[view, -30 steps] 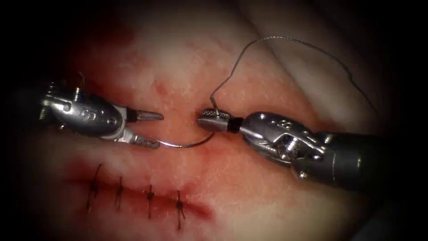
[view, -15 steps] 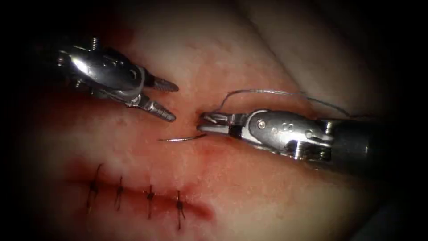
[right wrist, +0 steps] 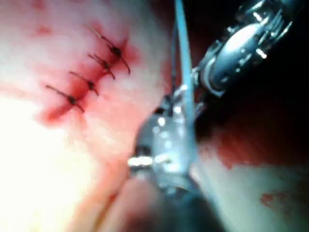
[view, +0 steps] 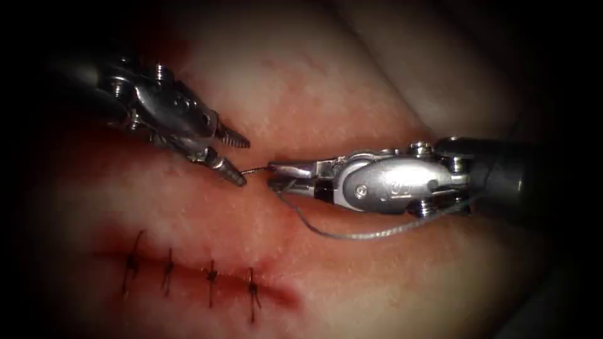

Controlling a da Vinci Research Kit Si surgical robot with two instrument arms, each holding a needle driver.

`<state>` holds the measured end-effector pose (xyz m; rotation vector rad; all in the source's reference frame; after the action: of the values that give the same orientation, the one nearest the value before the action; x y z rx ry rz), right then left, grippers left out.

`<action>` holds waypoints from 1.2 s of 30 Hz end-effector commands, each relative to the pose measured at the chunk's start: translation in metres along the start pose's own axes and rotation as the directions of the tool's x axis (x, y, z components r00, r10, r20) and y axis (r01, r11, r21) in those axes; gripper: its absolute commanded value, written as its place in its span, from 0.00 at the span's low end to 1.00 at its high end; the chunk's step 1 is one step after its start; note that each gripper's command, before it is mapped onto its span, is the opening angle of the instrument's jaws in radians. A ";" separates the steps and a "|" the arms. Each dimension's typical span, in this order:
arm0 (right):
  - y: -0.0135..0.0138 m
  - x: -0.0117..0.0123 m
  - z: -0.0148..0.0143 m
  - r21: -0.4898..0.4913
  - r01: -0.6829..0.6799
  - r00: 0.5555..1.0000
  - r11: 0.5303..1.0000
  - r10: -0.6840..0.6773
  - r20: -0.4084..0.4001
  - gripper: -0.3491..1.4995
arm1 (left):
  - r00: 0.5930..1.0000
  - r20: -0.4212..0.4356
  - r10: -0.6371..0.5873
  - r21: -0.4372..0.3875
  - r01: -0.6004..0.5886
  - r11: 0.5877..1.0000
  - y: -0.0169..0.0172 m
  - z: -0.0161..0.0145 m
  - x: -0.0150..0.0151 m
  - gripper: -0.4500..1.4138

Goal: Wound Closure

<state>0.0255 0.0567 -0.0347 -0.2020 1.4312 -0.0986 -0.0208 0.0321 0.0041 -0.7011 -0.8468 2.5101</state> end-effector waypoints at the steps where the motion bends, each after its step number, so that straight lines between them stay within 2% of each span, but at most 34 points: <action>1: -0.0002 -0.0004 0.0009 0.005 0.036 0.999 0.999 -0.036 -0.006 0.00 | 1.000 0.000 0.001 0.000 -0.001 1.000 -0.0002 0.0007 0.0003 0.61; 5: -0.0004 -0.0002 0.0010 0.019 0.075 0.997 0.997 -0.075 -0.032 0.00 | 1.000 0.001 -0.008 -0.007 0.008 1.000 -0.0011 0.0011 0.0004 0.61; 11: -0.0007 0.0002 0.0015 0.029 0.122 0.992 0.992 -0.121 -0.031 0.00 | 1.000 0.022 -0.017 -0.003 0.017 1.000 -0.0013 0.0017 -0.0004 0.61; 15: -0.0008 0.0003 0.0018 0.040 0.151 0.988 0.988 -0.150 -0.025 0.00 | 0.998 0.044 -0.039 -0.031 0.040 0.999 -0.0009 0.0022 -0.0007 0.61; 22: -0.0009 0.0004 0.0020 0.043 0.174 0.984 0.984 -0.173 -0.026 0.00 | 0.996 0.072 -0.060 -0.068 0.065 0.996 -0.0005 0.0023 -0.0006 0.56; 25: -0.0010 0.0004 0.0021 0.051 0.182 0.983 0.982 -0.181 -0.024 0.00 | 0.986 0.045 -0.161 -0.083 0.164 0.983 -0.0003 0.0015 -0.0007 0.25; 28: -0.0011 0.0004 0.0023 0.053 0.182 0.983 0.982 -0.181 -0.022 0.00 | 0.983 0.039 -0.180 -0.092 0.183 0.979 -0.0001 0.0010 -0.0003 0.07; 31: -0.0012 0.0004 0.0023 0.053 0.182 0.983 0.982 -0.181 -0.022 0.00 | 0.969 0.042 -0.244 -0.090 0.247 0.965 0.0002 0.0007 -0.0001 0.05; 33: -0.0012 0.0005 0.0023 0.053 0.182 0.983 0.982 -0.181 -0.023 0.00 | 0.935 0.038 -0.352 -0.093 0.354 0.931 0.0006 0.0005 0.0003 0.05; 36: -0.0012 0.0006 0.0024 0.054 0.182 0.983 0.982 -0.181 -0.023 0.00 | 0.917 0.040 -0.397 -0.094 0.399 0.912 0.0008 0.0004 0.0004 0.05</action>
<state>0.0275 0.0556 -0.0352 -0.2859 1.4245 -0.2903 -0.0209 0.0316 0.0033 -0.4748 -1.0173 2.1233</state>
